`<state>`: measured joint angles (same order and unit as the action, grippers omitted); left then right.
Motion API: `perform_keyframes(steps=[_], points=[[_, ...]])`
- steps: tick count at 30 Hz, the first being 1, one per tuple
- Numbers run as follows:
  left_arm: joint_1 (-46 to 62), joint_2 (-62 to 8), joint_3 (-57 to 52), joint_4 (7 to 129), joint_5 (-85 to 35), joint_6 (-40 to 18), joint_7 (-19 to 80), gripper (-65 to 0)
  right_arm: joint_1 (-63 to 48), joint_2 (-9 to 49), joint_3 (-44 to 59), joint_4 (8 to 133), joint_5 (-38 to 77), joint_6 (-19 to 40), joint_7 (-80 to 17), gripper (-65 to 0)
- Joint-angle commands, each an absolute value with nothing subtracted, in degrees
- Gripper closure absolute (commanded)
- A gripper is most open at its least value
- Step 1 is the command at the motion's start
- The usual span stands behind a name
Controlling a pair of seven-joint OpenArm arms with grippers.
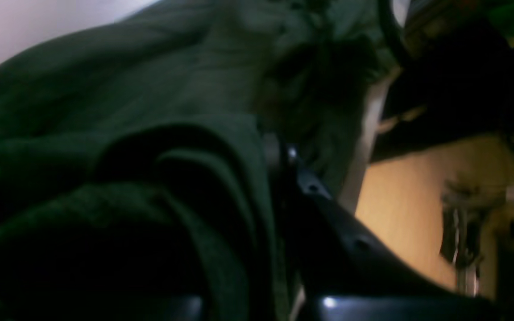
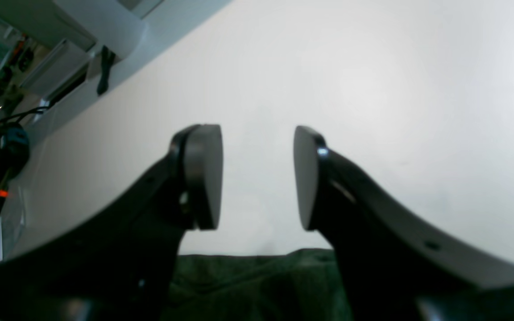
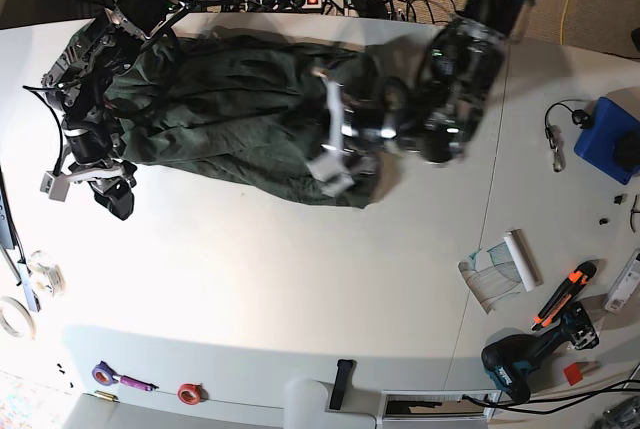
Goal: Layout the t-shirt on the table in an organized manner, then fold the t-shirt properly
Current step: 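Lift the hem end and fold it toward the collar with the left gripper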
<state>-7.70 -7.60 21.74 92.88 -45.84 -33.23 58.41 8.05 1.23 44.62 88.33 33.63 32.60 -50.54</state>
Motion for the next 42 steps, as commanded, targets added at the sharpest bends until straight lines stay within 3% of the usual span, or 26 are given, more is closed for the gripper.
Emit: perform_keyframes(steps=[1,6,14,15,18,20,32,42], points=[[-8.9,-6.7,22.8,93.8,-46.1,-33.1,56.9,0.0,9.2,1.9,44.6,89.3,34.9,33.1,-49.4,-25.8],[-8.9,-5.5,28.3,93.8,-41.0,-32.7,55.5,0.0,9.2,1.9,44.6,89.3,34.9,33.1,-49.7,-25.8],[-8.9,-5.5,29.8,93.8,-33.0,-25.8,50.9,0.0,9.2,1.9,44.6,89.3,34.9,33.1,-50.2,-25.8],[-8.9,-5.4,29.8,93.8,-33.0,-25.9,50.9,-3.8,9.2,1.9,44.6,89.3,34.9,33.1,-50.2,-25.8],[-8.9,-5.4,29.8,93.8,-33.0,-25.9,50.9,-23.1,9.2,1.9,44.6,89.3,34.9,33.1,-50.2,-25.8],[-8.9,-5.4,29.8,93.8,-33.0,-25.9,50.9,-26.9,9.2,1.9,44.6,89.3,34.9,33.1,-50.2,-25.8],[-8.8,-5.4,34.4,93.8,-32.9,-27.0,48.7,-26.8,9.2,1.9,44.6,89.3,34.9,33.1,-50.2,-25.8],[-8.8,-5.4,42.3,93.8,-23.1,-26.7,42.3,-26.8,9.2,1.9,44.6,89.3,34.9,33.1,-50.7,-25.8]])
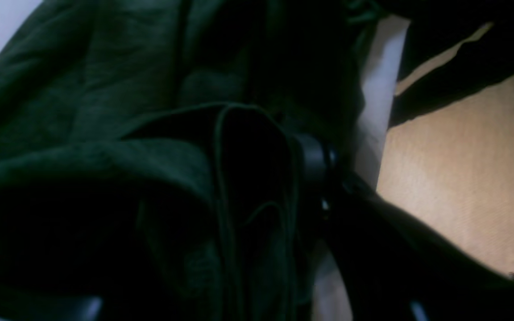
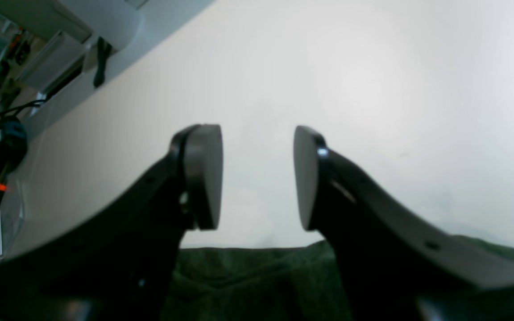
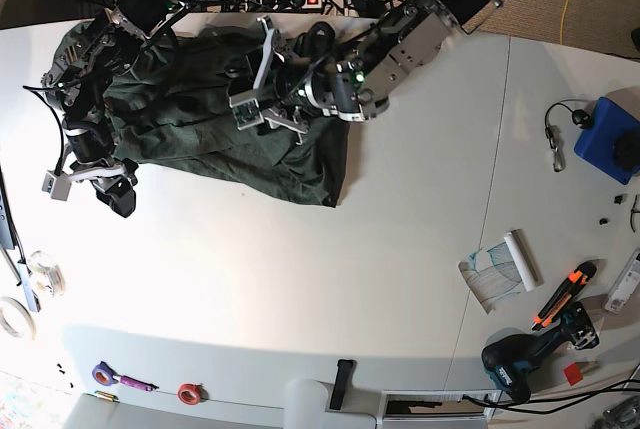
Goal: Layout the t-shirt on the table in an organized manner, then fold the t-shirt properly
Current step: 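Lift the hem end and fold it toward the collar with the left gripper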
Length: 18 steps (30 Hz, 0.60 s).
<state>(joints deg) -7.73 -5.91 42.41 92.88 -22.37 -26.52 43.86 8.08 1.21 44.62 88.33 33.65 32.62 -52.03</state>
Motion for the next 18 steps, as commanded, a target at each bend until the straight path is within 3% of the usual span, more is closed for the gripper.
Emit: perform_keyframes(steps=[1,18], points=[[-8.8,-5.3,42.6,93.8,-23.1,-26.8,42.3,-26.8,9.2,1.9,44.6,89.3,34.9,33.1,-50.7,-25.8],[-10.6,-1.9,42.6,93.8,-21.2,-25.1,39.1,-26.9,9.2,1.9,44.6,89.3,34.9,33.2,-50.7,-25.8]])
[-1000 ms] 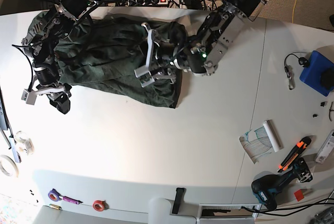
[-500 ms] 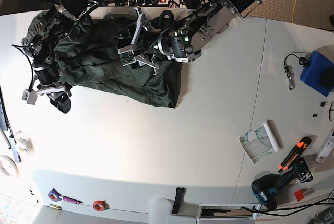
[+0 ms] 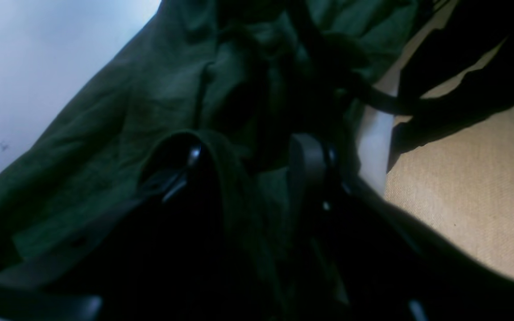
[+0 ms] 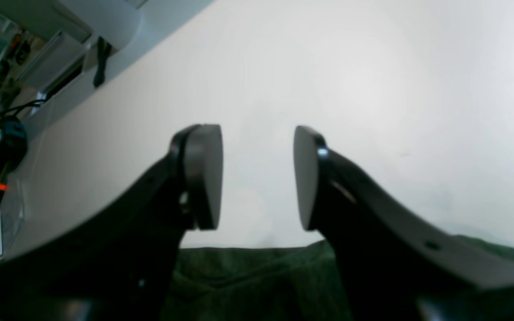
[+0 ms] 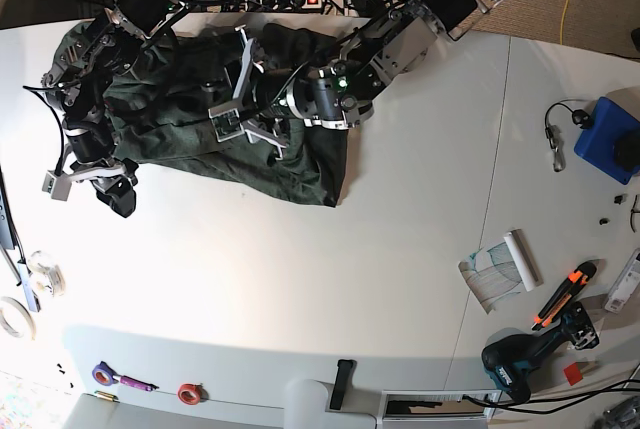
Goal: Layout the t-shirt on the table in an organized manner, then fold the t-shirt properly
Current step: 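Lift the hem end and fold it toward the collar with the left gripper, then lay the folded hem onto the shirt body with the left gripper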
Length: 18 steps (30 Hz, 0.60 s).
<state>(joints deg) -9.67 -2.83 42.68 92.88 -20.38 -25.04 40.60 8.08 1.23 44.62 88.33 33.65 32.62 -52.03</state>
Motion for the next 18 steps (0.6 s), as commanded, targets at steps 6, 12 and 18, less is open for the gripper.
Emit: perform_keyframes(steps=[6,12,18], points=[[-11.0,-1.9,42.6,93.8,-23.1,-26.4,39.9,-26.9,9.2,1.9,44.6,89.3,34.9,33.2,-50.7,-25.8],[-15.3,-2.0,41.5,96.4,-32.0,-30.1,43.7,-26.9,9.2,1.9,44.6,89.3,34.9,33.2,-50.8,-25.8],[-16.3,-2.5,32.9,102.1,-34.7,-30.1,48.8,-26.9,9.2,1.9,44.6,89.3,34.9,33.2,-50.8,-25.8]])
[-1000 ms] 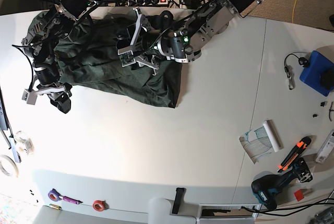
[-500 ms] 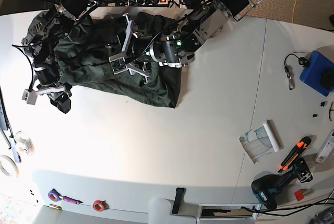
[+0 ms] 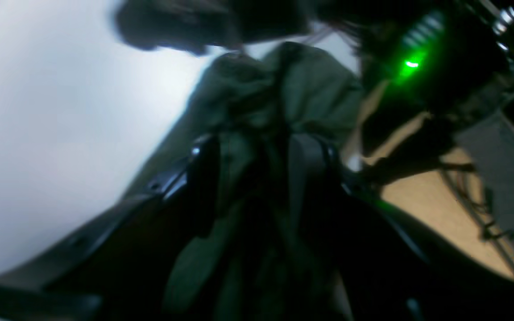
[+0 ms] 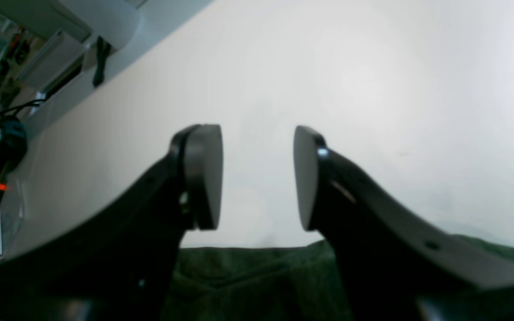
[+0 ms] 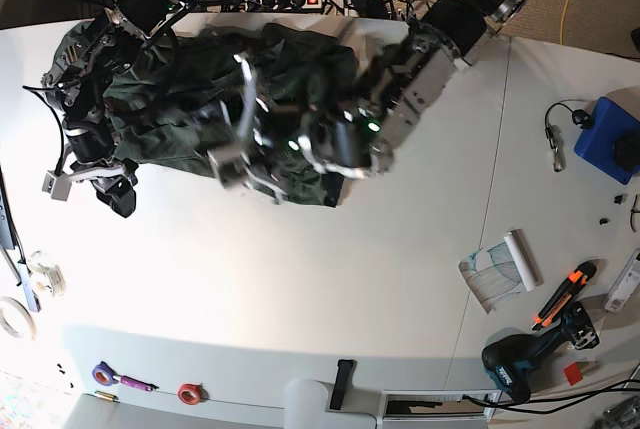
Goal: Layout the t-shirt on the table in an organized manner, then fold the t-shirt properly
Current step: 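Lay the folded hem onto the shirt body with the left gripper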
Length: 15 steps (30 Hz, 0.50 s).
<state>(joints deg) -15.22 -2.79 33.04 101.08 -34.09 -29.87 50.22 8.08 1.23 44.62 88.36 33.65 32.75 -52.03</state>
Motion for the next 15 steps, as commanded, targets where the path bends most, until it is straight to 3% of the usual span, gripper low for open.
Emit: perform_keyframes(steps=[1,6,8,10,11,15], points=[[-16.2,-3.0,31.1,102.3,-34.7,-30.0,49.6,-26.9,9.2,1.9,44.6,89.3,34.9,33.2,-50.8,-25.8],[-15.7,-7.7,24.0,102.3,-34.7,-29.8,56.6,-26.6,9.2,1.9,44.6,89.3,34.9,33.2,-50.8,-25.8],[-15.0,-10.1,22.4,102.3,-34.8,-29.8,58.6,-20.3,9.2,1.9,44.6,89.3,34.9,33.2,-50.8,-25.8],[-13.8,-12.5,21.4,102.3,-34.8,-29.8,58.7,-4.2,9.2,1.9,44.6,89.3,34.9,33.2,-50.8,-25.8],[-13.1,-13.6,21.2,102.3,-34.8,-29.8,58.4,0.0,9.2,1.9,44.6,89.3,34.9,33.2,-50.8,-25.8],[-10.0,-16.6,21.2,102.3,-38.5,-29.8,57.1,0.0,9.2,1.9,44.6,89.3,34.9,33.2,-50.8,-25.8]])
